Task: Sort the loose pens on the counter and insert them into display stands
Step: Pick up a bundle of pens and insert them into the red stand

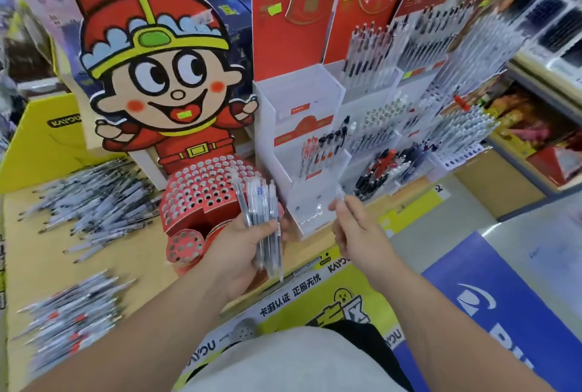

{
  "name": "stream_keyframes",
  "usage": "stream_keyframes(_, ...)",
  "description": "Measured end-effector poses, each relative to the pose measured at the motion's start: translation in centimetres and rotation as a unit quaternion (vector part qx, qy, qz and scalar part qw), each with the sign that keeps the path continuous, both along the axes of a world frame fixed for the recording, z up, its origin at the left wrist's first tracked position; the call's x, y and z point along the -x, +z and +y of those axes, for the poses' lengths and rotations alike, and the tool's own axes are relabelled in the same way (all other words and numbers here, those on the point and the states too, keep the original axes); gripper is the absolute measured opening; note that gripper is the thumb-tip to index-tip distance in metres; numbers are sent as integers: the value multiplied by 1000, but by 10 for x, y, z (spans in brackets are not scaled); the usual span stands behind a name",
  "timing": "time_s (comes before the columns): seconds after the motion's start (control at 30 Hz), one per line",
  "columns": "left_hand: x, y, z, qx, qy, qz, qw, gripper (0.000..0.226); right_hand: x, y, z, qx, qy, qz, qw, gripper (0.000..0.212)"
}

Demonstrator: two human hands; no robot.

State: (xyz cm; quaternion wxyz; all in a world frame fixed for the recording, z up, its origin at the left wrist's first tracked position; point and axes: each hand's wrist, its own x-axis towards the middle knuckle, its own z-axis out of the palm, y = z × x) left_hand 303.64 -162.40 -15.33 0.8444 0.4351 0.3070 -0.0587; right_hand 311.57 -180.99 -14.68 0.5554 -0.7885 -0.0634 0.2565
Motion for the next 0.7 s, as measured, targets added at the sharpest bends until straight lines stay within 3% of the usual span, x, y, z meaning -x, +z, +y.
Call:
stream_keyframes(0.13,-3,2,6,14,32,9,999,24,-24,-22,-8,124,28,-133,983,26)
stream_keyframes(0.23,-12,3,6,-7,60,11,998,23,-52,-33,-6,195,86,-191,958,41)
stream_keyframes(0.3,-17,1,1,-19,97,25,995,24,-68,-35,-2,190,111,-187,957,46)
stream_keyframes(0.5,-29,-5,-15,-41,204,74,975,28,-111,-44,3,117,162,-178,963,33)
stream_keyframes(0.7,-35,-14,-41,-57,296,112,947,26,-138,-70,6,113,260,-232,931,8)
